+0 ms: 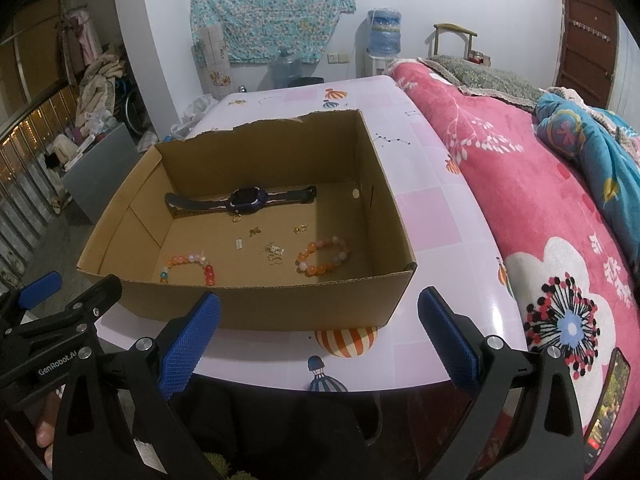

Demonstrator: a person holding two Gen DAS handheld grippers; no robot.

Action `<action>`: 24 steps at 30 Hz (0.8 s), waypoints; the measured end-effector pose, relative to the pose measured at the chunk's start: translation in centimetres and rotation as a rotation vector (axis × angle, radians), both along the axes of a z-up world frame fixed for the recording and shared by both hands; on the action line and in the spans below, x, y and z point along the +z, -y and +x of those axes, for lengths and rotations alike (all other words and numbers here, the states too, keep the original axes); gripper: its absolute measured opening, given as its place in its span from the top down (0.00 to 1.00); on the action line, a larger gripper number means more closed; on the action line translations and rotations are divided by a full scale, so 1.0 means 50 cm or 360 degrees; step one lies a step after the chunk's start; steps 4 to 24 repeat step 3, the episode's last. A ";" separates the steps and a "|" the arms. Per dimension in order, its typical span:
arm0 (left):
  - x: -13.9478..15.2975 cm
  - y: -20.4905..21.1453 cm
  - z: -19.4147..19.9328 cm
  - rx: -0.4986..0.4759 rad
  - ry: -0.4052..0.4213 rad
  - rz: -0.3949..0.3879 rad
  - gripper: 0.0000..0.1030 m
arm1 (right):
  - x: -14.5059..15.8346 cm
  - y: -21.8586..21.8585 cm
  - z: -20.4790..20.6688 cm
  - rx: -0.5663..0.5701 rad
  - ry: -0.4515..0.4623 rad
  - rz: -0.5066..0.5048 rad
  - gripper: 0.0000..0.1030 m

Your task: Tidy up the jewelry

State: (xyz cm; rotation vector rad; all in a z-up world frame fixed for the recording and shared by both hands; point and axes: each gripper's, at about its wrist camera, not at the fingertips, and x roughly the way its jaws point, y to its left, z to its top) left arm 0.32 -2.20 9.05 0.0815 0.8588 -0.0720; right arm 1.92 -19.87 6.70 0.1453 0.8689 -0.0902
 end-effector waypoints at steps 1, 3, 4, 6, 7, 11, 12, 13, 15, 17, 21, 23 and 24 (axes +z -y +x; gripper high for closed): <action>0.000 0.000 -0.001 -0.0001 0.0000 0.0001 0.08 | 0.000 0.000 0.000 0.0000 0.0000 0.0000 0.07; 0.000 -0.002 -0.002 -0.0002 0.0000 0.0002 0.08 | 0.000 0.001 0.000 0.0000 0.0000 -0.0001 0.07; 0.000 -0.002 -0.002 -0.0002 0.0000 0.0002 0.08 | 0.000 0.001 0.000 0.0000 0.0000 -0.0001 0.07; 0.000 -0.002 -0.002 -0.0002 0.0000 0.0002 0.08 | 0.000 0.001 0.000 0.0000 0.0000 -0.0001 0.07; 0.000 -0.002 -0.002 -0.0002 0.0000 0.0002 0.08 | 0.000 0.001 0.000 0.0000 0.0000 -0.0001 0.07; 0.000 -0.002 -0.002 -0.0002 0.0000 0.0002 0.08 | 0.000 0.001 0.000 0.0000 0.0000 -0.0001 0.07; 0.000 -0.002 -0.002 -0.0002 0.0000 0.0002 0.08 | 0.000 0.001 0.000 0.0000 0.0000 -0.0001 0.07; 0.000 -0.002 -0.002 -0.0002 0.0000 0.0002 0.08 | 0.000 0.001 0.000 0.0000 0.0000 -0.0001 0.07; 0.000 -0.002 -0.002 -0.0002 0.0000 0.0002 0.08 | 0.000 0.001 0.000 0.0000 0.0000 -0.0001 0.07; 0.000 -0.002 -0.002 -0.0002 0.0000 0.0002 0.08 | 0.000 0.001 0.000 0.0000 0.0000 -0.0001 0.07; 0.000 -0.002 -0.002 -0.0002 0.0000 0.0002 0.08 | 0.000 0.001 0.000 0.0000 0.0000 -0.0001 0.07; 0.000 -0.002 -0.002 -0.0002 0.0000 0.0002 0.08 | 0.000 0.001 0.000 0.0000 0.0000 -0.0001 0.07; 0.000 -0.002 -0.002 -0.0002 0.0000 0.0002 0.08 | 0.000 0.001 0.000 0.0000 0.0000 -0.0001 0.07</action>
